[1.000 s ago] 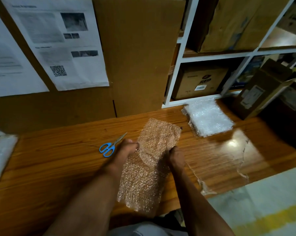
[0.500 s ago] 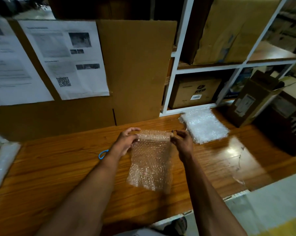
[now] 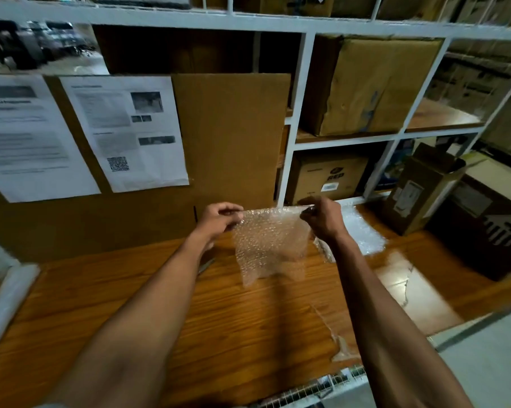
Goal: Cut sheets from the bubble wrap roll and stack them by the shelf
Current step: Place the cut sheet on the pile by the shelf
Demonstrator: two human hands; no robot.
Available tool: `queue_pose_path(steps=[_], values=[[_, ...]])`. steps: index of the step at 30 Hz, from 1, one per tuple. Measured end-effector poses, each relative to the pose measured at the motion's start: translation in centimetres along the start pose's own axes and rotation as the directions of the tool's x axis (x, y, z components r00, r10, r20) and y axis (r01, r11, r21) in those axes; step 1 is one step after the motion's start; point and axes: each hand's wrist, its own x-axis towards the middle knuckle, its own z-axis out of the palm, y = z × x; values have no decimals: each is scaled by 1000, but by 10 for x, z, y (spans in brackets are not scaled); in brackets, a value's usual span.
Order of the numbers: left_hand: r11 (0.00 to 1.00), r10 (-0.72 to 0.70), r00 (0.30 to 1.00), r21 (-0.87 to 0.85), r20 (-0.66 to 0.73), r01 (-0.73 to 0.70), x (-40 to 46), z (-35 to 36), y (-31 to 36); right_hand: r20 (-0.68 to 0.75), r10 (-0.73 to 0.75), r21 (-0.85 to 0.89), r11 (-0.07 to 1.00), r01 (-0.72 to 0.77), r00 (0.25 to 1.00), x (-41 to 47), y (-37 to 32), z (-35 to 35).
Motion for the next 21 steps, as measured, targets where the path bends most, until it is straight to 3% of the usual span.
queue_pose_path(steps=[12,16,19,21], values=[[971,128,984,219,-124,-99,9,-2,28,-59,-98,14,995,99,993,14,-7,-24],[942,166,977,314,-134,-117,15,0,28,-11,-52,86,995,53,999,14,-7,-31],[960,177,968,246,-178,-131,16,3,29,98,-31,294,956,1,995,10,-7,-39],[962,123,983,259,-139,-84,15,5,28,152,-34,218,976,0,988,10,-5,-38]])
